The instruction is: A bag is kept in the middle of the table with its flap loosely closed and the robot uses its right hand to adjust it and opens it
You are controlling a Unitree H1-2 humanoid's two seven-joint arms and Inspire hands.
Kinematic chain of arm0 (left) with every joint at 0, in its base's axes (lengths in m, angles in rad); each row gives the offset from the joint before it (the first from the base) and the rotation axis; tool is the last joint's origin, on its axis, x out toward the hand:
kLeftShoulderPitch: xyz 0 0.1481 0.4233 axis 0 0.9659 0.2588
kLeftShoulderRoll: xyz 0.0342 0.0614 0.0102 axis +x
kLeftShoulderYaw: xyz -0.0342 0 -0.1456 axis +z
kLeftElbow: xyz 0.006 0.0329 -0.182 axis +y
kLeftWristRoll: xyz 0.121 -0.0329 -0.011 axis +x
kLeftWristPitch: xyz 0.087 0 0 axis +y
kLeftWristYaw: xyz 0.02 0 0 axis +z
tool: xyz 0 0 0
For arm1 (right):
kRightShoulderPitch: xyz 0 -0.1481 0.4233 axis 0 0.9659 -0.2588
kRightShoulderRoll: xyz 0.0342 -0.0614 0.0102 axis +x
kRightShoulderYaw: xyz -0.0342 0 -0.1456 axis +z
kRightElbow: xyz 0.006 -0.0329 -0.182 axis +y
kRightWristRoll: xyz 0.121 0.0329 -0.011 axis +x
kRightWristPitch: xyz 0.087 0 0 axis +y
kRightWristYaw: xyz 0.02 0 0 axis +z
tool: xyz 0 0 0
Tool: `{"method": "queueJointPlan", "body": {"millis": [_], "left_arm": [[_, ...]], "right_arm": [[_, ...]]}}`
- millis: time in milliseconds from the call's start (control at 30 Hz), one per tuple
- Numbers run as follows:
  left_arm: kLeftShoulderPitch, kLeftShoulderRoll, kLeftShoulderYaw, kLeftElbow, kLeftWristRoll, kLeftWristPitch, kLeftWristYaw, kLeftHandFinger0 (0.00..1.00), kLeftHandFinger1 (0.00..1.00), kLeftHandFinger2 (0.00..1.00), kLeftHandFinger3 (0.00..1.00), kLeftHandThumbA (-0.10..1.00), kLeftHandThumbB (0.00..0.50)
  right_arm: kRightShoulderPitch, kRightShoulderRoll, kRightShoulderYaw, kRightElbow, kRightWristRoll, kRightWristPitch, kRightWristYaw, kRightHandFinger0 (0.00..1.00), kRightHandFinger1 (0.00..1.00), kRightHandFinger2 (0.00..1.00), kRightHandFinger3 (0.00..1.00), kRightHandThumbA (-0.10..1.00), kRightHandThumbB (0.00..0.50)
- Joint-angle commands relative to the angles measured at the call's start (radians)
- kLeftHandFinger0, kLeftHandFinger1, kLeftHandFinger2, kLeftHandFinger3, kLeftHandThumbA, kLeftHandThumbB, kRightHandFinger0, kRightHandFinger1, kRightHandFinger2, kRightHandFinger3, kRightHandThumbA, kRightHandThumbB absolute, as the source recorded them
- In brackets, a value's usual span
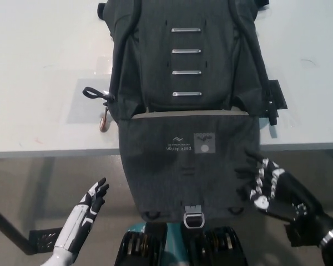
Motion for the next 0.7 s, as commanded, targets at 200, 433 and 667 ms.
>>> {"method": "queueJointPlan", "body": {"millis": [200,433,667], "left_arm": [[-0.048,0.022,0.006,-0.021,-0.021,0.012,-0.023,1.0,1.0,1.0,1.0,0.99,0.057],[-0.061,0.028,0.008,-0.015,-0.021,0.005,-0.028,1.0,1.0,1.0,1.0,0.98,0.052],[-0.077,0.028,0.004,-0.004,-0.017,-0.003,-0.027,1.0,1.0,1.0,1.0,0.97,0.054]], "right_arm": [[0.063,-0.099,0.018,0.02,-0.162,-0.073,-0.013,0.83,0.81,1.0,1.0,0.56,0.038],[0.124,-0.01,-0.187,0.043,-0.067,-0.213,-0.091,0.93,1.0,1.0,1.0,0.99,0.138],[0.15,0.064,-0.224,0.067,-0.064,-0.286,-0.054,1.0,1.0,1.0,1.0,1.0,0.294]]}}
